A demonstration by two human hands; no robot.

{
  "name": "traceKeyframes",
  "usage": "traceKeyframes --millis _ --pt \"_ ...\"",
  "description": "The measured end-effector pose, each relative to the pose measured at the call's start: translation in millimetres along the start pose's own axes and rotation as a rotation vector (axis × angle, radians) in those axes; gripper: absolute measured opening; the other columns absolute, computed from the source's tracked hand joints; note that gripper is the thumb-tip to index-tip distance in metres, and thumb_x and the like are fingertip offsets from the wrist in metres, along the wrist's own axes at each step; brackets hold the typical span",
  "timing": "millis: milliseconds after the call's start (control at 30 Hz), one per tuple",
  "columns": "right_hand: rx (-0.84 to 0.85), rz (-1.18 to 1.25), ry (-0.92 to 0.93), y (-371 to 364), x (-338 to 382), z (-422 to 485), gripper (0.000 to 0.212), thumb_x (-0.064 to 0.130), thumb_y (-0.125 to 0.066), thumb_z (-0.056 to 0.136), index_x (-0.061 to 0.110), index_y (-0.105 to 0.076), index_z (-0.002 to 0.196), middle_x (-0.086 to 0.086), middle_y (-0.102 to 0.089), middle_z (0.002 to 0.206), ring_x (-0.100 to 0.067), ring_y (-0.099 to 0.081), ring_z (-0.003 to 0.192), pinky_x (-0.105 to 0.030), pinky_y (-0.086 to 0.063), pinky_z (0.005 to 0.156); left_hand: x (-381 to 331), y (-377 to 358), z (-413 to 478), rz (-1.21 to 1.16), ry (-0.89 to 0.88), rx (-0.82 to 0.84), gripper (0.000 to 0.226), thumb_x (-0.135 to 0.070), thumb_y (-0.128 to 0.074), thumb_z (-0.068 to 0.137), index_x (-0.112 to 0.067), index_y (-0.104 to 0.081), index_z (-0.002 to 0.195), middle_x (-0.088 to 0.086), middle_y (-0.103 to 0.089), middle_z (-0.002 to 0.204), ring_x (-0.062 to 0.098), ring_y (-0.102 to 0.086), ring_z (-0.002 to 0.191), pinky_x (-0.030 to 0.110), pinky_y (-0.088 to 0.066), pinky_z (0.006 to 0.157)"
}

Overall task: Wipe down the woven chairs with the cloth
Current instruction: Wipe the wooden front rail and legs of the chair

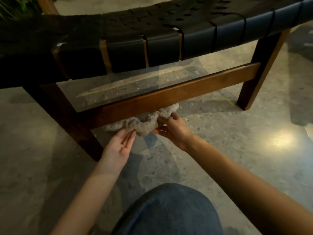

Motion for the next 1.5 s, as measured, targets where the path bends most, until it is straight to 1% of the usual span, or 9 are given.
traceKeyframes --millis 200,367,467,633,900,1067,1167,1400,1500 --pt "-0.253 -0.044 0.125 92 56 -26 0.017 0.012 -0.055 0.094 0.023 -0.046 0.102 -0.010 -0.063 0.094 -0.017 -0.069 0.067 -0.028 -0.057 0.056 35 -66 -13 0.537 0.198 0.221 0.017 -0.013 -0.057 0.092 -0.009 -0.060 0.107 0.008 -0.070 0.093 0.017 -0.071 0.074 0.026 -0.057 0.055" --pt "-0.340 -0.097 0.250 162 103 -58 0.022 0.008 -0.053 0.092 0.027 -0.048 0.103 -0.007 -0.064 0.095 -0.015 -0.070 0.069 -0.026 -0.055 0.057 64 -130 -28 1.273 0.179 0.554 0.027 -0.024 -0.053 0.095 -0.016 -0.057 0.120 0.001 -0.067 0.116 0.018 -0.064 0.104 0.034 -0.050 0.091" --pt "-0.397 -0.103 0.279 194 128 -76 0.032 0.003 -0.050 0.091 0.032 -0.050 0.102 -0.007 -0.065 0.097 -0.016 -0.068 0.075 -0.025 -0.055 0.057 85 -161 -39 1.556 0.090 0.668 0.031 -0.026 -0.050 0.097 -0.021 -0.052 0.127 -0.002 -0.065 0.119 0.014 -0.062 0.106 0.031 -0.049 0.093" --pt "-0.329 -0.210 0.271 229 155 -95 0.030 0.005 -0.052 0.092 0.033 -0.051 0.101 -0.009 -0.064 0.100 -0.019 -0.067 0.086 -0.026 -0.056 0.063 107 -197 -51 1.624 -0.009 0.811 0.030 -0.032 -0.053 0.095 -0.038 -0.049 0.124 -0.005 -0.062 0.123 0.005 -0.064 0.100 0.022 -0.052 0.083" --pt "-0.143 -0.105 0.250 260 172 -102 0.042 -0.014 -0.048 0.085 0.017 -0.051 0.113 -0.007 -0.063 0.092 -0.018 -0.064 0.079 -0.035 -0.057 0.076 147 -261 -46 1.705 -0.219 0.867 0.078 -0.046 -0.065 0.081 -0.039 -0.022 0.146 -0.009 -0.024 0.154 0.014 -0.025 0.139 0.032 -0.031 0.104" --pt "-0.168 0.034 0.244 266 178 -106 0.024 -0.018 -0.050 0.083 -0.002 -0.054 0.100 -0.010 -0.069 0.082 -0.018 -0.068 0.073 -0.028 -0.059 0.065 168 -288 -42 1.676 -0.446 0.866 0.046 -0.028 -0.070 0.083 -0.018 -0.055 0.126 -0.006 -0.058 0.124 0.015 -0.053 0.117 0.030 -0.044 0.097" --pt "-0.231 0.060 0.234 271 176 -104 0.038 -0.015 -0.053 0.084 -0.002 -0.049 0.120 -0.020 -0.065 0.105 -0.027 -0.068 0.087 -0.034 -0.059 0.074 167 -293 -37 1.692 -0.523 0.902 0.015 -0.030 -0.067 0.086 -0.031 -0.061 0.100 -0.017 -0.063 0.096 -0.001 -0.058 0.096 0.005 -0.045 0.075" --pt "-0.468 -0.372 0.249 288 177 -87 0.103 0.015 -0.077 0.079 0.033 0.005 0.138 -0.025 -0.059 0.118 -0.024 -0.071 0.070 -0.032 -0.060 0.062 157 -315 -20 1.742 -0.745 0.939 0.037 -0.028 -0.054 0.095 -0.019 -0.051 0.130 -0.004 -0.046 0.118 0.009 -0.045 0.112 0.001 -0.032 0.077" --pt "-0.632 -0.967 0.282 292 194 -85 0.109 0.048 -0.074 0.075 0.049 0.012 0.142 -0.020 -0.059 0.123 -0.022 -0.068 0.073 -0.029 -0.055 0.061 157 -330 -19 1.787 -0.891 1.040 0.030 -0.020 -0.052 0.096 -0.019 -0.057 0.125 -0.003 -0.047 0.109 0.006 -0.049 0.097 0.004 -0.037 0.069"
Point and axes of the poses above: each hand's wrist, its own z-axis towards the middle knuckle, its own y-axis out of the back of the hand, x = y × z, the point moved 3 cm from there along z, towards the middle knuckle
